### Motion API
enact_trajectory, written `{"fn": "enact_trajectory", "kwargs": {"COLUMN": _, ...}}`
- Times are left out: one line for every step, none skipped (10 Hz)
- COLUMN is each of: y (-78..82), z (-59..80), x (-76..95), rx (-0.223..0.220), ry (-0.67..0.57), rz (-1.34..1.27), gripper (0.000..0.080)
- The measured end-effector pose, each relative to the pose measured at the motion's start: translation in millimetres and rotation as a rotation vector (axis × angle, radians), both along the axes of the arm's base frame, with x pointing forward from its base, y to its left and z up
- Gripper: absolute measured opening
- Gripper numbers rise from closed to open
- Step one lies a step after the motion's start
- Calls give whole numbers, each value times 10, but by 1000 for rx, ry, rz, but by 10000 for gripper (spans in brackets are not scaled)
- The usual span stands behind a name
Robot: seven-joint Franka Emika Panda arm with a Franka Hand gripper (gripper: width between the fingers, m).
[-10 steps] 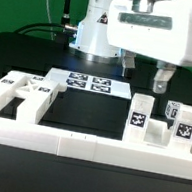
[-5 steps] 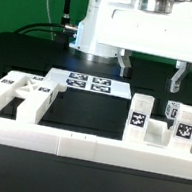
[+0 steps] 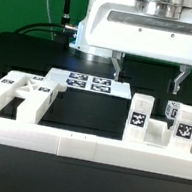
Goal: Assemble chair
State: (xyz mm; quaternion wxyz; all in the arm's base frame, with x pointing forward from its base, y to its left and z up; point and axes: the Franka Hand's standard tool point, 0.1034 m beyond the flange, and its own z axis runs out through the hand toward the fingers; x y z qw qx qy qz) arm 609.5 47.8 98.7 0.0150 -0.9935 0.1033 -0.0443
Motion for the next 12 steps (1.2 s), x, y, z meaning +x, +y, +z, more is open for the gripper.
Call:
{"fn": "enact_trajectory", "kwargs": {"y": -13, "z": 0, "x": 1, "rx": -10, "ry": -1, "rz": 82, "gripper": 649}}
{"fn": "enact_trajectory", "kwargs": {"y": -20, "z": -1, "x": 1, "rx": -14, "ry": -2, "rz": 121, "gripper": 649}}
{"fn": "enact_trajectory", "kwargs": {"y": -21, "z": -11, "x": -2, "rx": -14, "ry": -2, "rz": 121, "gripper": 649}}
{"fn": "enact_trajectory", "kwargs": {"y": -43, "z": -75, "x": -9, "rx": -24, "ry": -16, "rz": 117, "gripper": 649}}
{"fn": "enact_trajectory", "kwargs": {"y": -64, "z": -150, "x": -28, "rx": -32, "ry": -14, "rz": 117, "gripper": 649}}
{"fn": "enact_trajectory", "kwargs": {"y": -84, "z": -208, "x": -29, "rx": -39, "ry": -16, "rz": 117, "gripper": 648}}
{"fn": "enact_trajectory", "kwargs": {"y": -127, "z": -275, "x": -18, "rx": -52, "ry": -28, "rz": 116, "gripper": 648}}
{"fn": "enact_trajectory", "kwargs": {"y": -134, "z": -351, "x": -19, "rx": -61, "ry": -35, "rz": 106, "gripper": 649}}
{"fn": "enact_trajectory", "kwargs": {"y": -114, "z": -397, "x": -25, "rx": -65, "ry": -37, "rz": 104, "gripper": 649}}
{"fn": "enact_trajectory", "kwargs": {"y": -123, "z": -376, "x": -13, "rx": -65, "ry": -40, "rz": 101, "gripper": 649}}
{"fn": "enact_trajectory", "kwargs": {"y": -130, "z": -382, "x": -15, "rx": -65, "ry": -39, "rz": 101, "gripper": 649}}
{"fn": "enact_trajectory", "kwargs": {"y": -132, "z": -385, "x": -16, "rx": -65, "ry": -39, "rz": 100, "gripper": 649}}
